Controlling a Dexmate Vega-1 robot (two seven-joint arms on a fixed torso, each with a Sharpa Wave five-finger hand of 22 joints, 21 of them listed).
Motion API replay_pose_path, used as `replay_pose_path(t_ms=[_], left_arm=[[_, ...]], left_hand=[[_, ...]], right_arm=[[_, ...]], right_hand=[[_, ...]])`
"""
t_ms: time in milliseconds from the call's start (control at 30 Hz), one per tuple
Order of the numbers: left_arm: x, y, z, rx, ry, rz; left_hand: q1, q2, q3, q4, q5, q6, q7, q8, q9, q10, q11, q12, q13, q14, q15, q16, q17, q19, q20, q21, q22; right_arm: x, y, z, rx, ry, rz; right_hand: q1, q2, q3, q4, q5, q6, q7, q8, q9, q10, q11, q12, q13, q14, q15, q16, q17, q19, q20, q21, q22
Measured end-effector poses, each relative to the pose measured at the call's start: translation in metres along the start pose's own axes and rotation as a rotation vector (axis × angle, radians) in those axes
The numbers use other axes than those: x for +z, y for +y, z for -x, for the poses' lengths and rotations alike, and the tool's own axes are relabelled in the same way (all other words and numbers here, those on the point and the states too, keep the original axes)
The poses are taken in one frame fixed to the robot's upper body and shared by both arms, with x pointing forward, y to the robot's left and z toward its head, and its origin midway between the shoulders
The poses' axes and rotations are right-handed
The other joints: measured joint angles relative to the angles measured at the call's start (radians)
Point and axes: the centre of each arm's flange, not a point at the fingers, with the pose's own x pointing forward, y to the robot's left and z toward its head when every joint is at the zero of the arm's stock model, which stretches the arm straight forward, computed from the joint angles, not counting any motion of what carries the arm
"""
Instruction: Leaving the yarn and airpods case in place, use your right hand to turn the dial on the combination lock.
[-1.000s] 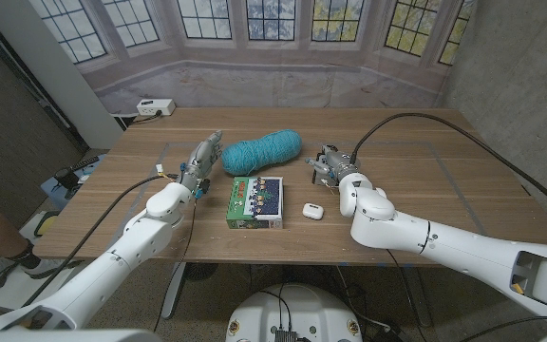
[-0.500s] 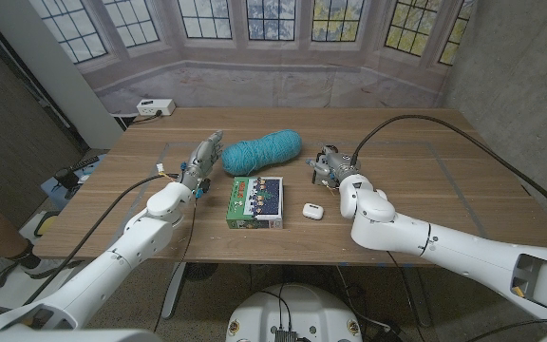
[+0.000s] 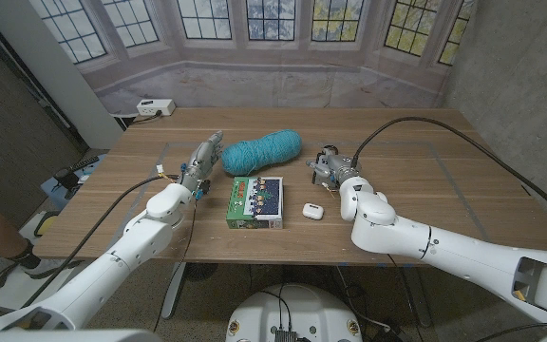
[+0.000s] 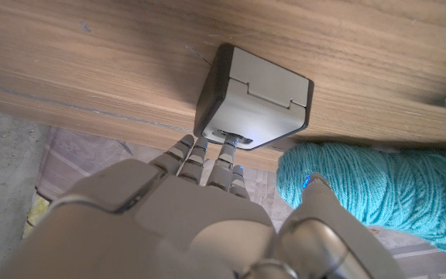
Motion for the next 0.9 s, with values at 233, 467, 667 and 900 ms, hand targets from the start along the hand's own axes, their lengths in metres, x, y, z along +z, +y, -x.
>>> replay_pose_path(t_ms=[233,467,667,900], left_arm=[[0.0,-0.001,0.001,0.001,-0.001,-0.001],[0.0,-0.002,0.001,0.0,-0.002,-0.002],[0.0,-0.001,0.001,0.0,-0.002,-0.004],[0.001,-0.002,0.003,-0.001,-0.002,-0.005]], left_hand=[[0.0,0.0,0.004,-0.004,0.0,0.0,0.0,0.0,0.0,0.0,0.0,0.0,0.0,0.0,0.0,0.0,0.0,0.0,0.0,0.0,0.0],[0.0,0.0,0.004,-0.004,0.0,0.0,0.0,0.0,0.0,0.0,0.0,0.0,0.0,0.0,0.0,0.0,0.0,0.0,0.0,-0.008,0.0],[0.0,0.0,0.004,-0.004,0.0,-0.004,-0.004,0.0,0.0,0.0,0.0,0.0,0.0,0.0,0.0,0.0,0.0,0.003,-0.003,-0.008,0.0],[0.0,0.0,0.004,-0.004,0.0,-0.004,-0.004,0.0,0.0,0.0,0.0,0.0,0.0,0.0,0.0,0.0,0.0,0.004,-0.004,-0.008,0.0]], right_arm=[[-0.001,0.002,0.002,-0.002,0.0,-0.002],[-0.001,0.004,0.005,-0.003,-0.001,-0.003],[-0.001,0.006,0.008,-0.001,-0.002,-0.004],[-0.002,0.008,0.011,-0.02,0.003,0.006]], right_hand=[[0.0,0.0,0.0,0.0,0.0,0.006,0.006,0.004,0.0,0.006,-0.001,0.005,0.001,0.005,-0.005,0.0,0.0,0.0,0.0,0.0,0.0],[0.0,0.0,0.004,-0.004,0.0,0.006,0.006,0.004,0.0,0.008,0.0,0.005,0.001,0.009,-0.002,0.0,-0.002,0.005,-0.005,0.0,0.0],[0.0,0.0,0.004,-0.004,0.0,0.011,0.011,0.008,0.0,0.018,-0.005,0.005,0.002,0.016,-0.009,0.0,-0.003,0.005,-0.005,0.0,0.0],[0.0,0.0,0.008,-0.008,0.0,0.029,0.018,0.015,0.0,0.032,-0.016,0.009,0.002,0.038,-0.021,0.0,-0.003,0.013,-0.013,0.0,0.0]])
